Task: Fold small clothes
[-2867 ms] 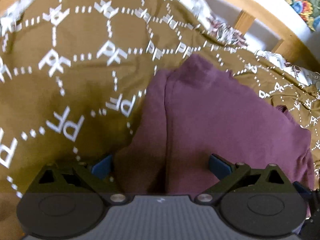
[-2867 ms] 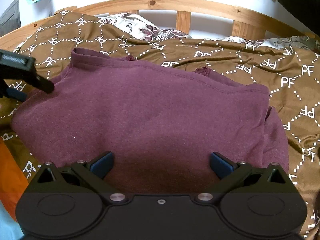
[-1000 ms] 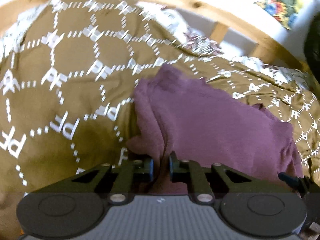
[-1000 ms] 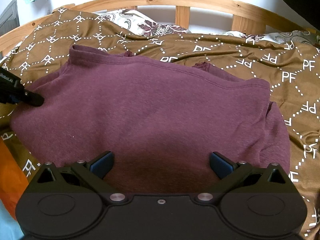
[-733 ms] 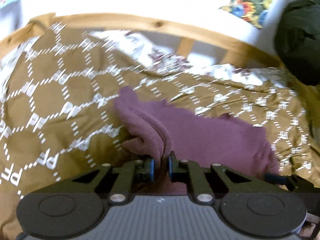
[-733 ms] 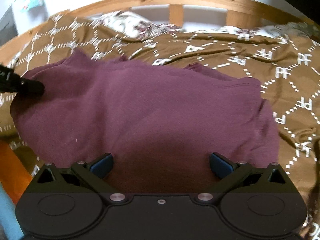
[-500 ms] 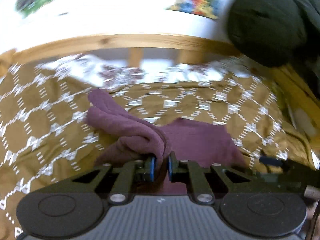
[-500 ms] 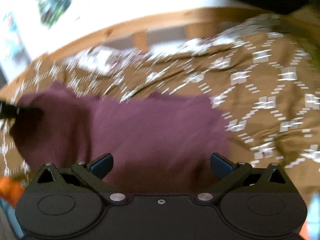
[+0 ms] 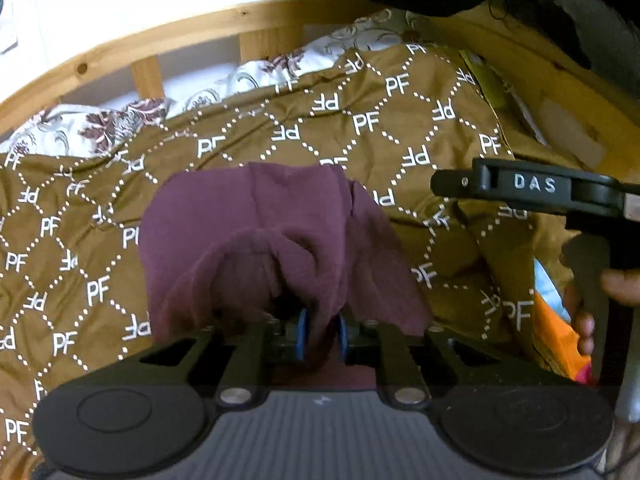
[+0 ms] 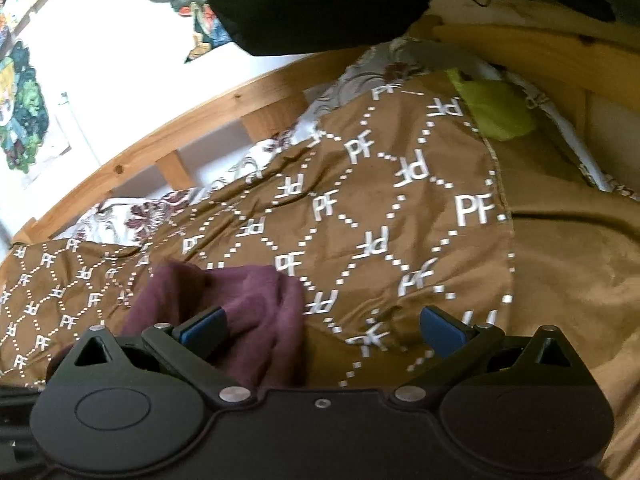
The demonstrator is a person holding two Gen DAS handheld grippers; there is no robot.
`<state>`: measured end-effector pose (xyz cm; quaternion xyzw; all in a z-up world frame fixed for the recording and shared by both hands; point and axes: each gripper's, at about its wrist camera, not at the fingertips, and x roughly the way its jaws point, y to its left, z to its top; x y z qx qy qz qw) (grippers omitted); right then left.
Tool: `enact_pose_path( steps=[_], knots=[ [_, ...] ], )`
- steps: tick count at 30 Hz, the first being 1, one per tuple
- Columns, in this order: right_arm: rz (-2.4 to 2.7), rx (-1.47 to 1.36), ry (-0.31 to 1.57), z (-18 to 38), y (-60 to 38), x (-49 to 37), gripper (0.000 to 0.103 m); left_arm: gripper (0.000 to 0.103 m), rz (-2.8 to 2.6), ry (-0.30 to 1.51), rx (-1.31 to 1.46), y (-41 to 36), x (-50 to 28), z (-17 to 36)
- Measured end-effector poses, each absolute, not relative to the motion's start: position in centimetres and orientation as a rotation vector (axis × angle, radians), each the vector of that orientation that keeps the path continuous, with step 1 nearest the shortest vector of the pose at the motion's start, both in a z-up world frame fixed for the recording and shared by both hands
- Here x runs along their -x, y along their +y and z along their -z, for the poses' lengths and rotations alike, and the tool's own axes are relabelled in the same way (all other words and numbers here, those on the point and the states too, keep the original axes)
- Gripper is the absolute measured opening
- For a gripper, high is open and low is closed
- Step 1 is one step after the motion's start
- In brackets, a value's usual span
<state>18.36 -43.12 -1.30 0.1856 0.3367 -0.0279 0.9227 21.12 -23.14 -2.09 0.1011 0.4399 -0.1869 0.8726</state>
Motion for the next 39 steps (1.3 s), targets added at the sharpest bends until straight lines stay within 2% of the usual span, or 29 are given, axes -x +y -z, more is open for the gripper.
enact_pose_path(
  steps=[3, 5, 6, 8, 11, 13, 21, 30, 34, 39],
  knots=[
    [0.085, -0.398, 0.708, 2.0, -44.1, -18.7, 0.102, 0.041, 0.425, 0.913, -0.195, -22.7, -20.8, 1.7],
    [0.092, -0.434, 0.716, 2.5, -44.6, -18.9, 0.102, 0.062, 0.461, 0.908, -0.167, -22.3, -20.7, 1.2],
    [0.088, -0.459, 0.714, 2.7, -44.8, -19.1, 0.102, 0.067, 0.481, 0.902, -0.151, -22.1, -20.4, 0.9],
    [0.057, -0.515, 0.705, 2.9, -44.8, -19.0, 0.102, 0.083, 0.523, 0.881, -0.125, -21.5, -19.7, 0.2],
    [-0.013, -0.584, 0.677, 2.9, -44.4, -18.9, 0.102, 0.097, 0.596, 0.784, -0.117, -20.4, -17.9, -1.1],
    [-0.056, -0.62, 0.664, 2.9, -44.0, -19.0, 0.103, 0.101, 0.637, 0.714, -0.139, -19.6, -16.5, -1.8],
    [-0.308, -0.82, 0.722, 4.3, -41.1, -20.0, 0.103, 0.102, 0.605, 0.574, -0.229, -15.9, -14.1, -1.5],
    [-0.353, -0.899, 0.8, 6.2, -36.9, -20.8, 0.102, 0.102, 0.465, 0.661, -0.144, -13.0, -16.7, 3.8],
    [-0.285, -0.842, 0.768, 6.2, -35.9, -21.0, 0.092, 0.102, 0.427, 0.72, -0.105, -12.0, -17.8, 5.7],
    [-0.213, -0.846, 0.723, 6.6, -36.0, -21.7, 0.076, 0.092, 0.428, 0.712, -0.078, -11.6, -18.1, 6.1]
  ],
)
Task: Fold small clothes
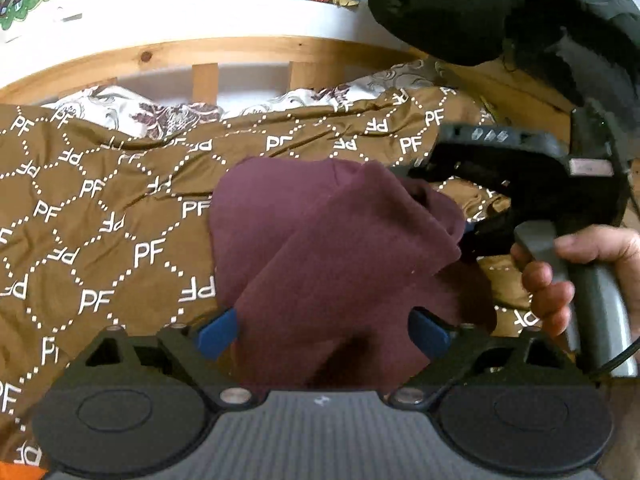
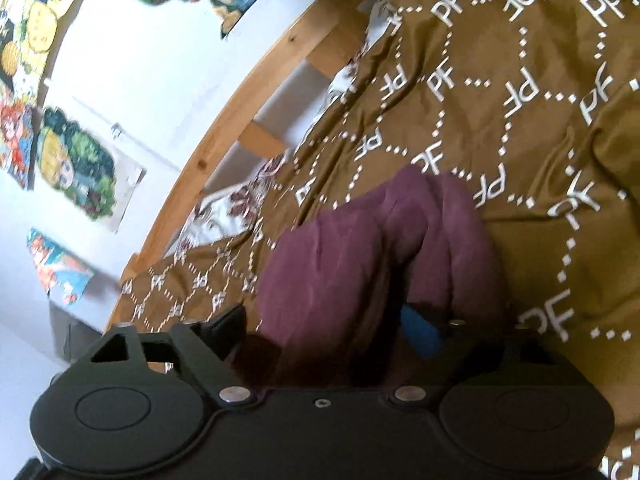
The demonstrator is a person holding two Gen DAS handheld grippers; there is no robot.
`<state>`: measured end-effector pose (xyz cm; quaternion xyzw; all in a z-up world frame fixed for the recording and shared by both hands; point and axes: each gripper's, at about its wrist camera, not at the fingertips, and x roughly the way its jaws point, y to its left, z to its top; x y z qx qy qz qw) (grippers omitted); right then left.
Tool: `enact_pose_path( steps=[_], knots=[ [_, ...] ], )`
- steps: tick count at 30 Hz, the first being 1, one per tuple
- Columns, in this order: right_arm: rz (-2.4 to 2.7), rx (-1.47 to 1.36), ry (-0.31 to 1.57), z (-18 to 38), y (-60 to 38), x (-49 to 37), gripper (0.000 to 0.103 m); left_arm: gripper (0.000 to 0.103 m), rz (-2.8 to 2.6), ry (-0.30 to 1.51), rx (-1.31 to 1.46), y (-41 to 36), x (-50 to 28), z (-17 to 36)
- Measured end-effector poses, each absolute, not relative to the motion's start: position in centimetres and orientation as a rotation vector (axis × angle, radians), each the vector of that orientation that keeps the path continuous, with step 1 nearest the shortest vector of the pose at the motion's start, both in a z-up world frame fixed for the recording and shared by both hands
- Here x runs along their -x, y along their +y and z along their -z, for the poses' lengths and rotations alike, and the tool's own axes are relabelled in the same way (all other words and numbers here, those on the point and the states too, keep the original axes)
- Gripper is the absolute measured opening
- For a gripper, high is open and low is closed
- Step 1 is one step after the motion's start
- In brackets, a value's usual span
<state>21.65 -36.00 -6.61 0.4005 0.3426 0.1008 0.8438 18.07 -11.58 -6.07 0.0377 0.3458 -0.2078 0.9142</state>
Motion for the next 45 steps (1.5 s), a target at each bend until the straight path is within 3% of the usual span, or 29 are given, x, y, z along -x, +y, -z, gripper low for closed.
enact_pose_path(
  steps=[6, 10, 13, 31, 45],
  knots=[
    [-0.156, -0.768, 0.738, 7.2, -35.3, -21.6, 0.057, 0.078, 0.416, 0.671, -0.139, -12.2, -17.3, 6.4],
    [-0.138, -0.742, 0.732, 7.1, -35.0, -21.3, 0.027, 0.065, 0.402, 0.639, -0.204, -13.1, -16.8, 6.6],
    [-0.144, -0.666, 0.717, 6.5, -34.6, -21.2, 0.021, 0.061, 0.395, 0.633, -0.217, -13.3, -16.5, 6.7],
    [-0.136, -0.541, 0.562, 2.5, -35.6, -19.8, 0.014, 0.058, 0.492, 0.63, -0.262, -16.4, -14.8, 6.4],
    [-0.019, -0.501, 0.773, 5.2, -36.2, -21.2, 0.014, 0.059, 0.512, 0.66, -0.273, -16.7, -15.0, 6.8]
  ],
)
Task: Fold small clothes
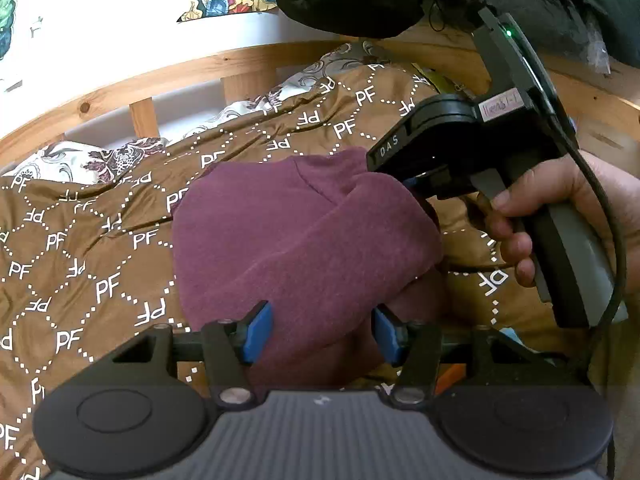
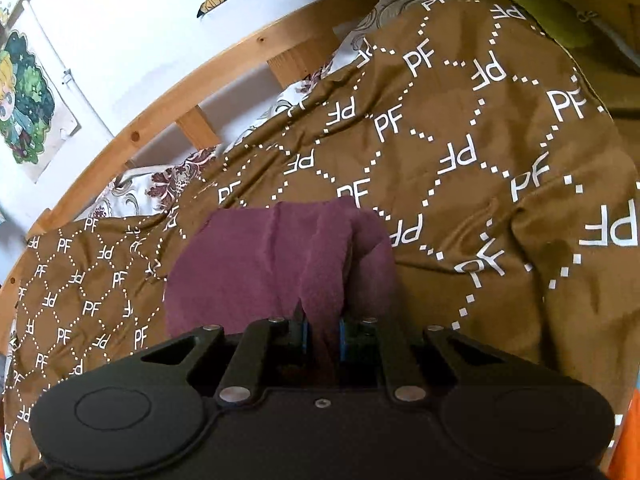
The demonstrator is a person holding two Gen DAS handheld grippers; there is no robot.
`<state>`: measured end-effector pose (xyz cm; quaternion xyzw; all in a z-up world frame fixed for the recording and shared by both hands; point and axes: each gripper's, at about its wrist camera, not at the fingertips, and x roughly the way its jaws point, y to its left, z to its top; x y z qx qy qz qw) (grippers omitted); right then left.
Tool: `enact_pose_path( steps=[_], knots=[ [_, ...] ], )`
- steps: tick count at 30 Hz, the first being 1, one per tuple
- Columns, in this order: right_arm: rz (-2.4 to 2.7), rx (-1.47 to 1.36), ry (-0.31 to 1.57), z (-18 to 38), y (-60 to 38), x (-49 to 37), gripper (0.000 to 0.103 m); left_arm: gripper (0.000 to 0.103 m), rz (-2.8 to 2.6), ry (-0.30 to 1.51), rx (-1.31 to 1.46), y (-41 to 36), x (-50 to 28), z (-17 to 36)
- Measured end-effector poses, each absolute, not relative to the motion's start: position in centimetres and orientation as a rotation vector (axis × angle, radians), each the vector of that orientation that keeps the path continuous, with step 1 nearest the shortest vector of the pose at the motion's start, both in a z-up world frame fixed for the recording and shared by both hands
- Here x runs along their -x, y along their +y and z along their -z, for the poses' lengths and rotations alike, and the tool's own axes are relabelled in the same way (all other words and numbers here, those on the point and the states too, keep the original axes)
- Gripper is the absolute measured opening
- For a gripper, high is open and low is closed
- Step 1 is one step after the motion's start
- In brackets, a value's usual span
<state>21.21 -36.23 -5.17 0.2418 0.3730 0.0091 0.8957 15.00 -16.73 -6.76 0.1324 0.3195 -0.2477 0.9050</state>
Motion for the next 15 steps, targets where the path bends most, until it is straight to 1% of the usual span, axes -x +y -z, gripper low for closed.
enact_pose_path(
  steps=[6, 8, 9, 13, 14, 15],
  knots=[
    [-0.016, -0.522, 0.788, 5.3, -36.5, -21.2, 0.015, 0.069, 0.529, 0.667, -0.197, -16.0, -15.0, 5.9],
    [-0.014, -0.53, 0.795, 5.4, -36.6, -21.3, 0.015, 0.076, 0.533, 0.664, -0.164, -15.6, -15.0, 5.5],
    [-0.013, -0.535, 0.797, 5.5, -36.7, -21.3, 0.015, 0.078, 0.531, 0.658, -0.147, -15.3, -14.9, 5.2],
    [-0.009, -0.554, 0.802, 5.6, -36.9, -21.3, 0.016, 0.099, 0.475, 0.587, -0.085, -14.0, -14.5, 4.1],
    [-0.009, -0.556, 0.803, 5.6, -37.0, -21.3, 0.016, 0.101, 0.452, 0.564, -0.069, -13.7, -14.4, 3.8],
    [-0.008, -0.557, 0.803, 5.6, -37.0, -21.3, 0.016, 0.101, 0.435, 0.547, -0.053, -13.4, -14.4, 3.6]
  ],
)
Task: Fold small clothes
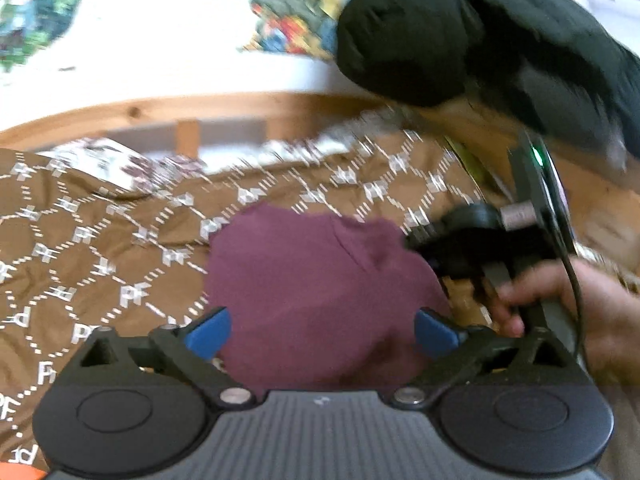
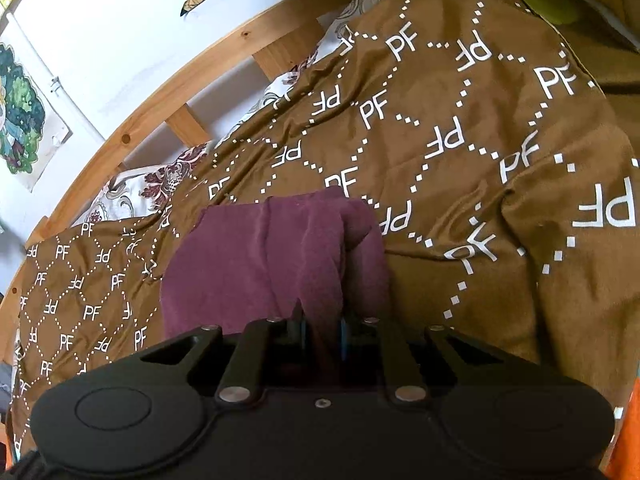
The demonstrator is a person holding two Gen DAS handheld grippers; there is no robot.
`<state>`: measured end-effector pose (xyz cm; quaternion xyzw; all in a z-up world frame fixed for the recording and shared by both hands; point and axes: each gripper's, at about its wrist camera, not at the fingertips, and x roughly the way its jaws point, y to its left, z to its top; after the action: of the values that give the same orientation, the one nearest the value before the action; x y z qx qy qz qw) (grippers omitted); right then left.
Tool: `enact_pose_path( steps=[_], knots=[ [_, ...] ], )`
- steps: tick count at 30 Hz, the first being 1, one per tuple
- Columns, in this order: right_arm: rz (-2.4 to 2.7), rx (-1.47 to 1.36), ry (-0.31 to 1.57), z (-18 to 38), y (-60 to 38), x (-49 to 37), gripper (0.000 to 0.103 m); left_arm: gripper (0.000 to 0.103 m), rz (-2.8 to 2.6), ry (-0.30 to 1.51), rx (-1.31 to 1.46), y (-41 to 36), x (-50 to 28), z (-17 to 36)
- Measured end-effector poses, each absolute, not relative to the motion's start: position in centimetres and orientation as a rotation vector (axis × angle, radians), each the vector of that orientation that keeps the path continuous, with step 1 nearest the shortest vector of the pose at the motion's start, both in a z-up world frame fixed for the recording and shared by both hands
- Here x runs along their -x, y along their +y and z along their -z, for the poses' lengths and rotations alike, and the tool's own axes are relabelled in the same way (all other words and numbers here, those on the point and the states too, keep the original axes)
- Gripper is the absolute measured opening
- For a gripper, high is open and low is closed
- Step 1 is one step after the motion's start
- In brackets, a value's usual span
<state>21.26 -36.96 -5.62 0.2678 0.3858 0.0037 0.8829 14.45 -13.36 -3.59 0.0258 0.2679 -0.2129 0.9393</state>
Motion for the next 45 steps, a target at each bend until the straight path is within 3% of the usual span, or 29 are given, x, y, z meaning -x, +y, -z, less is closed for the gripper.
enact_pose_path(
  steps=[4, 13, 27, 38, 42, 45],
  knots=[
    [-0.004, -0.553, 0.802, 5.6, -36.9, -21.2, 0.017, 0.102, 0.369, 0.55, 0.051, -12.0, -15.7, 3.2],
    [0.005, -0.551, 0.809, 5.8, -36.9, -21.2, 0.021, 0.102, 0.254, 0.736, 0.302, -9.7, -20.0, 6.4],
    [0.002, -0.567, 0.82, 5.9, -37.1, -21.2, 0.023, 0.102, 0.3, 0.796, 0.285, -10.1, -20.4, 8.9],
    [-0.003, -0.572, 0.756, 6.2, -37.0, -21.3, 0.032, 0.102, 0.305, 0.812, 0.213, -10.9, -20.0, 9.3],
    [-0.014, -0.496, 0.72, 6.1, -36.3, -21.7, 0.033, 0.102, 0.308, 0.808, 0.194, -11.3, -19.8, 9.4],
    [-0.017, -0.443, 0.712, 6.2, -35.8, -22.0, 0.024, 0.102, 0.313, 0.808, 0.191, -11.3, -19.8, 9.4]
  ],
)
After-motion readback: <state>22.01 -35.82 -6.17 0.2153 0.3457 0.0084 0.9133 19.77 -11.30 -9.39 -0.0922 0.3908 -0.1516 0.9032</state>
